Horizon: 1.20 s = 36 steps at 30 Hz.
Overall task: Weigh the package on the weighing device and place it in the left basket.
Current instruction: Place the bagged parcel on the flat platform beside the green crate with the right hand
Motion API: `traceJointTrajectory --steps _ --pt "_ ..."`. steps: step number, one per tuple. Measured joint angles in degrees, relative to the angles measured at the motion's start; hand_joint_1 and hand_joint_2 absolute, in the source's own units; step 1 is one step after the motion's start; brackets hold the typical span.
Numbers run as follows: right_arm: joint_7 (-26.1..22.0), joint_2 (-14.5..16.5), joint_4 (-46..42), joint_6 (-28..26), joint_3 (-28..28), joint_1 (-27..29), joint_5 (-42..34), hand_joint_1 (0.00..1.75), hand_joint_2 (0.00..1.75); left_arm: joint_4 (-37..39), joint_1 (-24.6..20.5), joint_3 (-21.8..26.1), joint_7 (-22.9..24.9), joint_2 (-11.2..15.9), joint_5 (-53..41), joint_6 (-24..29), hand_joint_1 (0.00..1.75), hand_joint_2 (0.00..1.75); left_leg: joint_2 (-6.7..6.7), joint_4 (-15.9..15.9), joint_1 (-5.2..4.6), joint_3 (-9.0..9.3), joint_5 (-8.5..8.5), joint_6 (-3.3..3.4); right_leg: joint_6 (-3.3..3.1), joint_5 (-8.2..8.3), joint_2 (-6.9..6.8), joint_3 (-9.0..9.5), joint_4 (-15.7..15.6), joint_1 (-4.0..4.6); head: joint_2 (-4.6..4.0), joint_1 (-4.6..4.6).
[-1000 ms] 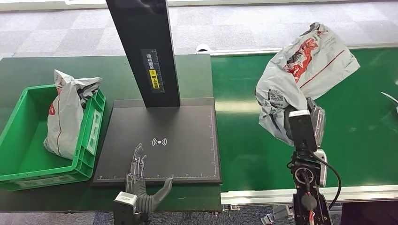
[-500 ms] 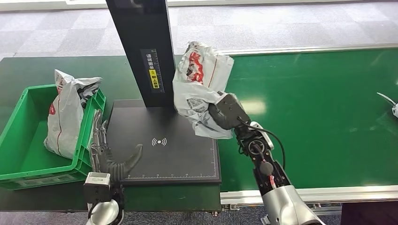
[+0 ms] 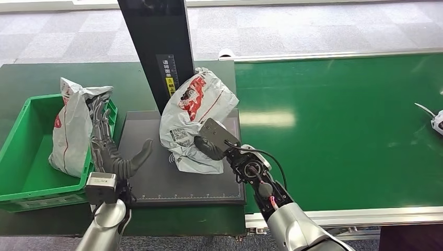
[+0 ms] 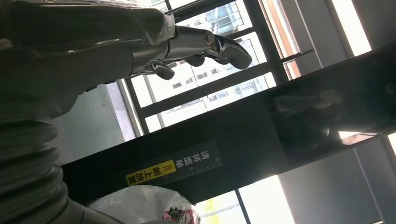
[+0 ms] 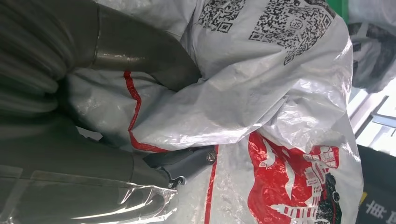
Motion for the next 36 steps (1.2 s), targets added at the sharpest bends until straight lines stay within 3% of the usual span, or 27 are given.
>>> traceJointTrajectory --steps 1,6,10,17,32,36 --pt "0.01 0.18 0.22 0.32 0.40 -0.16 -0.04 0.00 1.75 0.11 -0.28 -0.09 0.00 -0.02 -0.22 -0.32 0.00 1.75 0.00 0.00 0.00 0.00 0.00 0.00 0.00 0.00 0.00 -0.01 0.00 0.00 0.00 0.00" --pt "-0.26 1.37 0.63 1.31 2.41 -1.20 -2.02 0.00 1.75 1.61 -2.87 -0.38 1.13 -0.36 -1.75 -2.76 0.00 1.75 -0.01 0.00 0.00 0.00 0.00 0.00 0.00 0.00 0.00 -0.01 0.00 0.00 0.00 -0.01" --pt "-0.64 1.35 -1.73 1.68 2.95 -1.74 -5.67 0.00 0.00 3.81 -5.03 0.20 5.93 -1.03 -2.88 -5.24 0.00 1.75 0.01 0.01 0.00 0.01 0.01 0.00 0.00 0.01 0.00 -0.01 0.00 0.00 0.00 0.00" --pt "-0.42 -0.57 -9.27 2.65 2.99 -1.81 -10.63 0.00 0.00 11.83 -9.54 3.27 16.10 -1.91 -5.61 -11.03 0.00 1.75 0.01 0.02 -0.01 0.01 0.01 0.00 -0.01 0.02 0.03 -0.02 0.00 0.00 0.00 0.01" --pt "-0.36 -2.26 -13.38 2.84 3.09 -1.78 -11.08 0.00 0.00 17.54 -12.23 4.68 17.08 -2.48 -6.07 -11.96 0.00 1.75 0.03 0.02 -0.01 0.00 0.00 0.00 -0.01 0.03 0.04 -0.04 0.00 0.00 0.00 0.00" --pt "-0.37 -2.51 -14.33 2.83 3.20 -1.71 -11.65 0.00 0.00 19.60 -13.52 4.63 19.38 -2.54 -8.26 -14.50 0.00 1.75 0.02 0.02 -0.01 -0.01 0.01 0.00 -0.01 0.03 0.03 -0.05 0.00 0.00 0.00 -0.01"
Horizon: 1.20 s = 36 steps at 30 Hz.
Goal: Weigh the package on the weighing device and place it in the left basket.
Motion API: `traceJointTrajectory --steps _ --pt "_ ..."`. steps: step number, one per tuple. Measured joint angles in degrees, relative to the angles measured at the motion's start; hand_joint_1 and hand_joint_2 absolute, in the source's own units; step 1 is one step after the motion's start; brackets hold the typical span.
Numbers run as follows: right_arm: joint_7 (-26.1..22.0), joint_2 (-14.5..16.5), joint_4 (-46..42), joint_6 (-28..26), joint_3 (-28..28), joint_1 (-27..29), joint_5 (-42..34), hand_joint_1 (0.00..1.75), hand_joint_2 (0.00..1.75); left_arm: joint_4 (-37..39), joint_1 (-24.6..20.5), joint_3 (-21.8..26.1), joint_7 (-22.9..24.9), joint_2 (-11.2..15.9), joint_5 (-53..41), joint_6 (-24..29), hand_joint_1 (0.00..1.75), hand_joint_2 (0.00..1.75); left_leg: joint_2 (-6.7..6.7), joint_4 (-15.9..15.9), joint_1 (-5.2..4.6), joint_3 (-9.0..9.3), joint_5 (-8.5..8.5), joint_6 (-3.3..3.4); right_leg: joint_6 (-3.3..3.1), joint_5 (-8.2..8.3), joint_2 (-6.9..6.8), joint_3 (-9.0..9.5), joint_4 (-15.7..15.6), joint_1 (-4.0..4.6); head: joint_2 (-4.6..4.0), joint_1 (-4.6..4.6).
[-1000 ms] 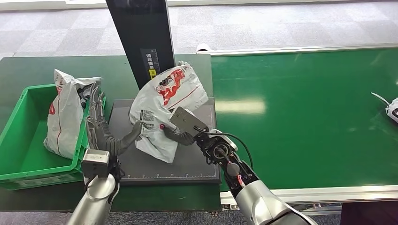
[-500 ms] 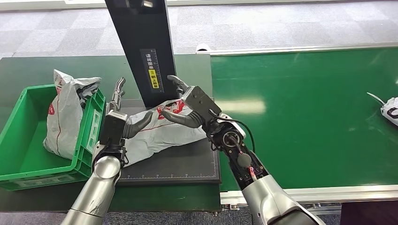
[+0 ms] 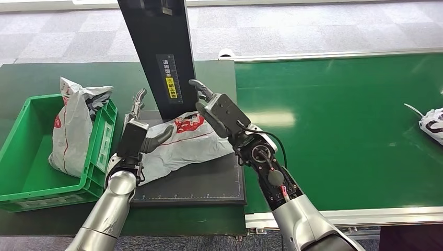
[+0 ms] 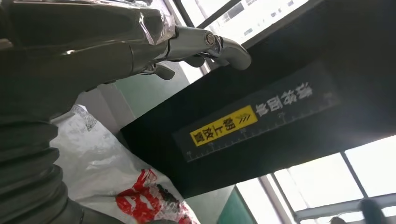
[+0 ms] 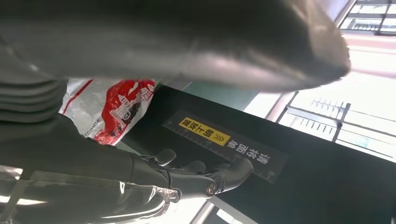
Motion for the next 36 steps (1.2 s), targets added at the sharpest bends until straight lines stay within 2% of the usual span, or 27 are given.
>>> traceJointTrajectory --steps 5,9,15,22,23,26,27,36 --pt "0.01 -1.01 -3.14 -0.55 0.01 0.44 -1.64 0.00 0.00 6.09 -3.50 -1.50 3.65 -0.35 -6.09 -3.93 0.00 1.75 0.00 0.01 0.00 0.01 0.00 0.00 0.00 0.00 0.00 0.00 0.00 0.00 0.00 0.00" --pt "-0.04 -2.33 -8.00 -1.57 -0.22 2.03 -2.84 0.00 1.75 13.03 -7.36 -4.80 9.44 -0.70 -15.20 -5.90 0.00 1.75 -0.01 0.02 -0.01 0.01 0.00 0.00 0.00 0.00 0.00 0.00 0.00 -0.01 0.00 0.01" --pt "1.49 -4.21 -14.43 -2.90 -0.64 5.31 -2.93 0.00 1.75 25.90 -13.91 -9.93 18.39 -0.72 -25.62 -10.21 0.00 1.75 0.00 0.01 -0.01 0.01 0.00 0.00 0.00 0.01 0.02 0.00 0.00 -0.01 0.00 0.00" --pt "0.06 -5.88 -15.12 -3.69 -1.57 7.75 -3.02 0.00 1.75 34.00 -17.92 -11.85 19.34 0.09 -27.24 -11.91 0.00 1.75 0.00 0.00 0.00 0.10 0.00 0.00 0.00 0.01 0.03 0.13 0.00 0.00 0.00 0.01" --pt "-0.26 -6.03 -15.12 -3.72 -1.62 8.01 -3.18 0.00 1.75 34.45 -18.08 -11.88 19.27 0.19 -27.41 -12.08 0.37 1.75 0.00 0.00 0.00 0.13 0.00 0.00 0.00 0.01 0.03 0.15 0.00 -0.01 0.00 0.01" --pt "-1.20 -6.44 -15.31 -3.95 -1.82 8.73 -3.68 0.00 1.75 35.32 -18.22 -11.92 19.14 0.63 -27.72 -12.60 1.68 1.75 0.00 0.00 0.00 0.20 0.00 0.00 0.00 0.01 0.03 0.23 0.00 -0.01 0.00 0.00" --pt "-1.45 -6.57 -15.47 -4.08 -1.87 9.00 -3.79 0.00 1.75 35.51 -18.22 -11.93 19.07 0.79 -27.77 -12.76 1.75 1.75 0.00 -0.01 0.00 0.23 0.00 0.00 0.00 0.01 0.03 0.25 0.00 -0.01 0.00 0.00" --pt "-2.15 -7.11 -16.81 -4.80 -1.97 10.20 -4.47 0.00 1.75 35.90 -18.49 -11.78 16.56 1.84 -27.47 -13.07 1.75 1.75 0.00 -0.01 0.00 0.34 0.02 -0.02 -0.04 0.04 0.02 0.34 0.02 0.00 0.00 0.00"
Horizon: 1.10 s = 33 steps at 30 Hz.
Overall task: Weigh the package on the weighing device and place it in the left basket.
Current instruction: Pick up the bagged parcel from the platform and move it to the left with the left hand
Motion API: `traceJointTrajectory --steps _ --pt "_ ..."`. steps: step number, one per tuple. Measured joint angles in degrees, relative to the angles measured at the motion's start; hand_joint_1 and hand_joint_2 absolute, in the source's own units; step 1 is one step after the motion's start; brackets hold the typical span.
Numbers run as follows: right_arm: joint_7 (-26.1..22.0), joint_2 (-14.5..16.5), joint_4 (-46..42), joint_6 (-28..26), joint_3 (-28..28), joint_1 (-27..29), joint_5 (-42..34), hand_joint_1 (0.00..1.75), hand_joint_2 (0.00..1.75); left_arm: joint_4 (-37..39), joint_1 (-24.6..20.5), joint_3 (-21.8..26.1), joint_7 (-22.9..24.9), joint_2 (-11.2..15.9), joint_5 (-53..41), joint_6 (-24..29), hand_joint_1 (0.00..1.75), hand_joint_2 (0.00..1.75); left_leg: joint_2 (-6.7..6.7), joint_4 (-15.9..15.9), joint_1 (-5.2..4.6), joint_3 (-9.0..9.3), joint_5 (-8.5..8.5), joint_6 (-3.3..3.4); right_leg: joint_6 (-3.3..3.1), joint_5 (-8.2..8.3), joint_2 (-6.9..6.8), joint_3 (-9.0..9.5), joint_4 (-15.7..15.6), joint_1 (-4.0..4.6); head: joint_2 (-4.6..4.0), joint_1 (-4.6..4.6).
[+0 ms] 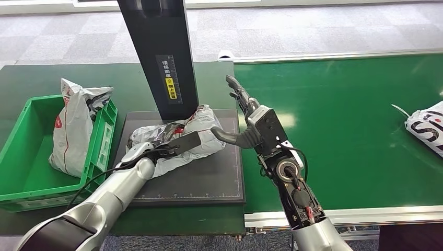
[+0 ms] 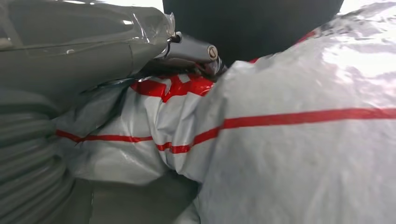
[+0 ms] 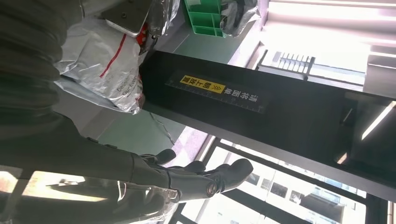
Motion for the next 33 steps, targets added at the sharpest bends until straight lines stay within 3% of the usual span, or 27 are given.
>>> traceJointTrajectory --steps 18,22,26,33 --pt "-0.14 -0.42 -0.23 -0.32 -0.67 0.06 -0.19 0.00 1.75 0.00 0.03 0.98 -2.13 0.20 1.50 0.32 1.75 1.75 0.00 0.00 0.00 -0.01 0.00 -0.01 0.00 0.00 -0.01 -0.01 0.01 0.00 0.00 -0.01" --pt "-0.75 -0.63 -1.32 -1.21 -1.21 0.79 -0.76 0.00 1.75 -1.41 1.47 2.23 -6.73 0.24 5.70 3.80 1.75 1.75 0.01 0.00 0.00 -0.04 0.01 -0.01 0.00 0.00 -0.01 -0.06 0.01 0.00 0.00 0.00" --pt "-1.06 -1.62 -4.23 -3.63 -2.87 2.71 -1.75 0.00 1.75 -10.19 5.54 4.35 -11.95 0.72 13.98 7.10 1.75 1.75 0.00 0.01 0.00 -0.18 0.01 -0.01 0.00 0.00 -0.01 -0.18 0.01 0.00 0.00 0.01" --pt "-2.11 -4.07 -11.69 -9.20 -8.17 9.58 -1.90 0.00 1.75 -39.21 11.52 8.82 -9.61 5.94 21.74 13.93 1.75 1.75 0.00 0.00 0.00 -0.43 -0.02 -0.01 0.00 -0.01 -0.01 -0.42 0.00 0.00 0.00 -0.01"
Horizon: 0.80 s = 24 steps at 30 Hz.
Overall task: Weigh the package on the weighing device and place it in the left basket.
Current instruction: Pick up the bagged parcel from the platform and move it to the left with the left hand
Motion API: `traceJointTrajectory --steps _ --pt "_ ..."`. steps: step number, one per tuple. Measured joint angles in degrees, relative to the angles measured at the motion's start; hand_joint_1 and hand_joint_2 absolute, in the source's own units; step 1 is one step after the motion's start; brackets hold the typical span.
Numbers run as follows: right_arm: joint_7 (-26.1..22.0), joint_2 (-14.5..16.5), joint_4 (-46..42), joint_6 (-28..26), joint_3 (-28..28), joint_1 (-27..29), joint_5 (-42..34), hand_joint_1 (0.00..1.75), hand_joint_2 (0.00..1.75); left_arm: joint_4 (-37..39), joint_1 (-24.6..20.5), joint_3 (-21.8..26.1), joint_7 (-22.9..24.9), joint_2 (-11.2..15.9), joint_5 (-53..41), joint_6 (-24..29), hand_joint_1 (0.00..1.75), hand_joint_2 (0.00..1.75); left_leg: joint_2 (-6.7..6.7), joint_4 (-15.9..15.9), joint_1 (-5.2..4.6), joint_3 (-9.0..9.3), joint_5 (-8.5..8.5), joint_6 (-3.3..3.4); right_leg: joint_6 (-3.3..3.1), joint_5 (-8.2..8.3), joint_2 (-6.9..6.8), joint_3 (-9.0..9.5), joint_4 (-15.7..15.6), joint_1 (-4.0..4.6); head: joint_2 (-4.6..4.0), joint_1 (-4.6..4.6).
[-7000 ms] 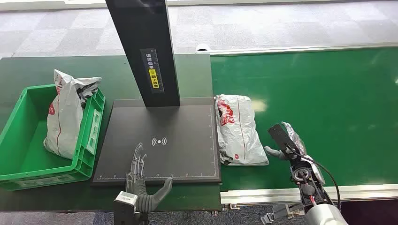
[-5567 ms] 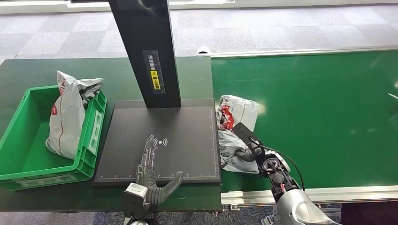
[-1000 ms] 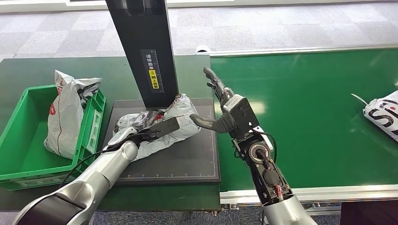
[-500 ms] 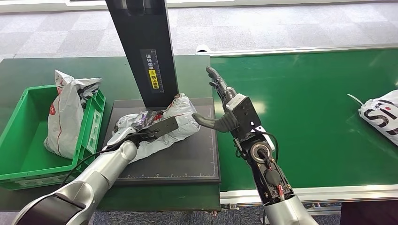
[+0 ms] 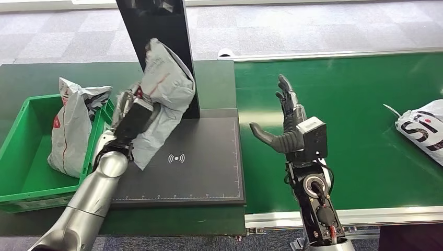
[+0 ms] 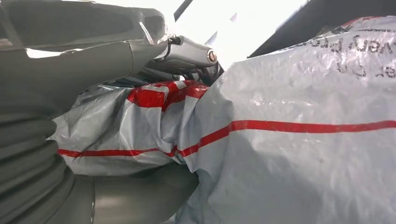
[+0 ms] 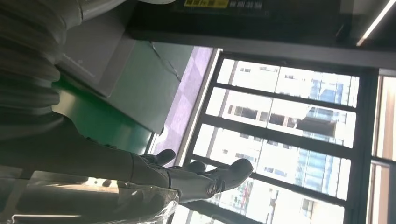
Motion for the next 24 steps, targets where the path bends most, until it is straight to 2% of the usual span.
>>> traceJointTrajectory --steps 2,5,12,17,24 --pt "-0.10 -0.57 -2.97 -0.89 -1.75 2.68 0.45 0.00 1.75 -4.89 0.46 3.58 0.56 1.85 0.30 1.53 1.75 1.75 0.01 -0.01 0.02 0.00 -0.01 0.00 -0.01 -0.01 0.00 -0.02 0.00 0.02 0.00 0.00" --pt "-0.16 -1.09 -6.98 -1.10 -3.92 6.21 1.08 0.00 1.75 -7.52 0.46 10.03 0.97 3.93 -1.88 2.39 1.75 1.75 0.03 -0.02 0.04 0.01 0.00 -0.02 -0.02 -0.02 0.00 -0.03 0.01 0.05 0.00 -0.01" --pt "-0.02 -1.28 -10.73 -1.06 -5.39 8.40 1.65 0.00 1.75 -3.93 -1.07 20.49 0.26 6.27 -7.28 8.14 1.75 1.75 0.07 -0.02 0.05 0.06 0.04 -0.04 -0.03 0.00 0.01 0.01 0.03 0.06 0.00 0.01" --pt "0.04 -1.27 -11.38 -1.06 -5.56 8.41 1.67 0.00 1.75 -0.14 -2.21 23.69 0.22 7.39 -7.97 8.95 1.75 1.75 0.06 -0.01 0.04 0.04 0.04 -0.05 -0.03 0.00 0.00 0.01 0.03 0.06 0.00 0.02" --pt "0.04 -1.27 -11.58 -1.06 -5.62 8.42 1.67 0.00 1.75 1.30 -2.62 24.63 0.18 7.59 -8.21 8.98 1.75 1.75 0.07 -0.01 0.04 0.03 0.03 -0.04 -0.03 0.00 0.01 -0.01 0.02 0.06 0.00 0.02"
